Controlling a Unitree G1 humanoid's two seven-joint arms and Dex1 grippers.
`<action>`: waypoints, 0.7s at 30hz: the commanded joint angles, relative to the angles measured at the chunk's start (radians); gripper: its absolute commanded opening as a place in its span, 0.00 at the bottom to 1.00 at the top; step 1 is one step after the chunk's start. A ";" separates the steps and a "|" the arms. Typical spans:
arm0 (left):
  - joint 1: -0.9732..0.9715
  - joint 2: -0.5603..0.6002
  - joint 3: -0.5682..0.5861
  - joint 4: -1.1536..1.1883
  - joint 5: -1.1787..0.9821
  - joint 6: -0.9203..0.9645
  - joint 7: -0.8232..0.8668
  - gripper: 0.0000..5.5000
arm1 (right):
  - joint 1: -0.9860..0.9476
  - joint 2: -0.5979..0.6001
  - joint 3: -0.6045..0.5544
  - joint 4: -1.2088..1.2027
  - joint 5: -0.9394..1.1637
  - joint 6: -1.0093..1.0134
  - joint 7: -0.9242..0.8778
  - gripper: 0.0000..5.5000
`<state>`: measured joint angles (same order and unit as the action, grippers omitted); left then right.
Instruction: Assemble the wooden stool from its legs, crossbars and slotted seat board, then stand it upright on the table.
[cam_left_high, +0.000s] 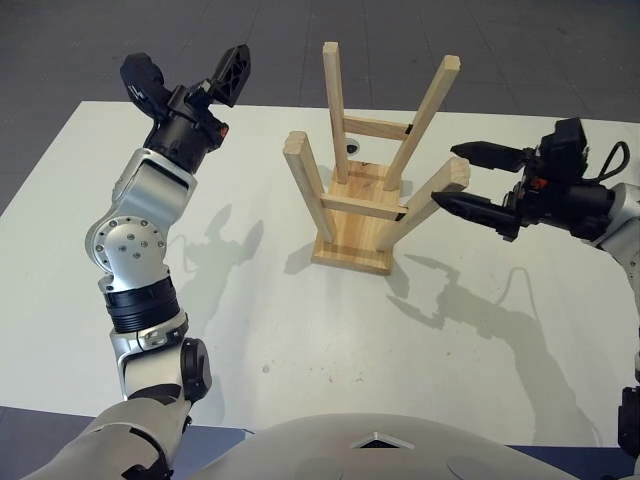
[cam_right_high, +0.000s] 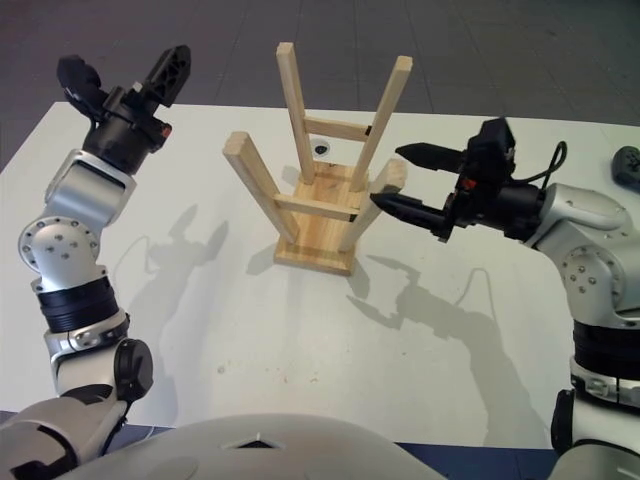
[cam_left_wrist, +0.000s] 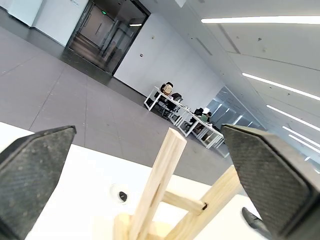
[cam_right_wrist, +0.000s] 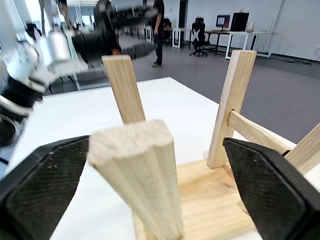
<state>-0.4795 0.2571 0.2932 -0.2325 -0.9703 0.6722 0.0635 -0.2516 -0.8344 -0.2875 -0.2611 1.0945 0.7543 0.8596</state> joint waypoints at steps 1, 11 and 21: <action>0.137 0.017 -0.034 -0.222 0.089 0.032 0.098 0.98 | 0.038 0.074 -0.271 0.022 0.456 0.051 -0.396 0.98; 0.460 0.001 -0.273 -0.478 0.412 0.045 0.217 0.98 | 0.279 0.279 0.037 -0.314 -0.342 -0.169 -0.969 0.98; 0.463 -0.088 -0.350 -0.454 0.515 0.009 0.169 0.98 | 0.389 0.372 0.272 -0.537 -0.600 0.026 -1.108 0.98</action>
<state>0.0102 0.1835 -0.0391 -0.7018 -0.4668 0.6818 0.2549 0.1848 -0.4820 -0.0785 -0.7554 0.5027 0.7317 -0.2605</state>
